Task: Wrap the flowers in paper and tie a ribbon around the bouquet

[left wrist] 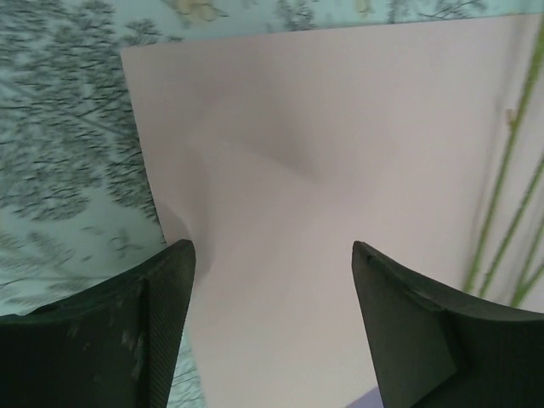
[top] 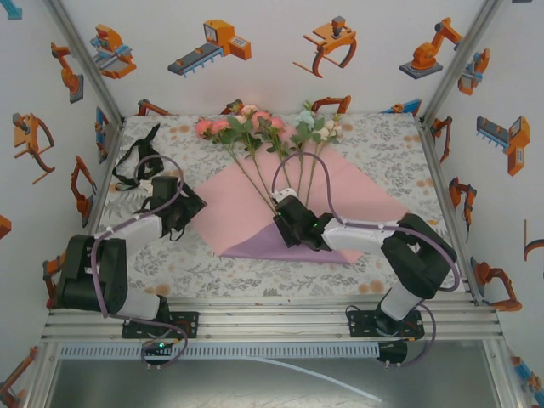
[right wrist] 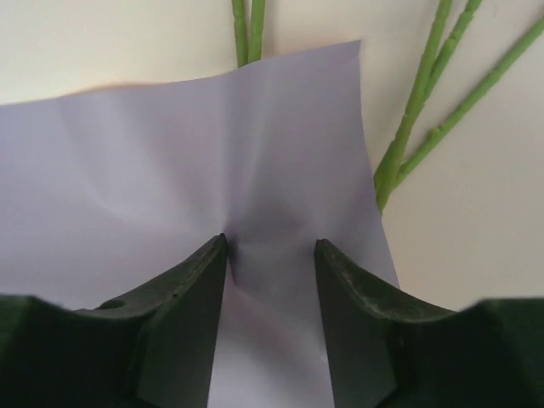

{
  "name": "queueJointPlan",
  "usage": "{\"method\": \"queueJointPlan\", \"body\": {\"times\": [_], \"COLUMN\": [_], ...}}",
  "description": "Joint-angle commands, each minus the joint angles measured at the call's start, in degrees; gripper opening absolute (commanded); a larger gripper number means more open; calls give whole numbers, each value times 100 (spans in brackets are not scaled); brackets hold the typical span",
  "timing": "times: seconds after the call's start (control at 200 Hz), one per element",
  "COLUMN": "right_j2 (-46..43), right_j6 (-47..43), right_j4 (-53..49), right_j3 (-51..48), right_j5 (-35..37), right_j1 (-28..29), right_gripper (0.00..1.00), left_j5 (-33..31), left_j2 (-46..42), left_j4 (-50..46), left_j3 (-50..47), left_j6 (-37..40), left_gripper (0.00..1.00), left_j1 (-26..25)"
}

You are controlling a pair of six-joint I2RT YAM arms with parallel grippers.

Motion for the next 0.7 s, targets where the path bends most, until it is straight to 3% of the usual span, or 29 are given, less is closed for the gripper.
{"method": "queueJointPlan", "body": {"times": [0.0,0.115,0.3,0.406,0.536,0.691], "right_j2": [199,270,205,182,135,87], "right_j6": [-82,-32,-56,-58,-54,-69], "right_j4": [168,210,266,266,271,275], "right_j3": [-2,-15,-78,-107,-120,-118], "right_j5": [17,-68,-59,-58,-106,-129], "right_j1": [-30,-35,-30,-35,-30,-34], "right_gripper": [42,40,40,40,41,41], "left_j5": [1137,1585,1800,1531,478,633], "left_j2": [491,457,-330,-975,-1729,-1697], "left_j4": [638,1162,1476,781,-386,-212], "left_j3": [-446,-645,-789,-729,-845,-962], "left_j6": [-678,-1138,-1574,-1385,-866,-889], "left_gripper": [64,61,61,66,75,79], "left_j1": [-77,-188,-287,-388,-498,-444]}}
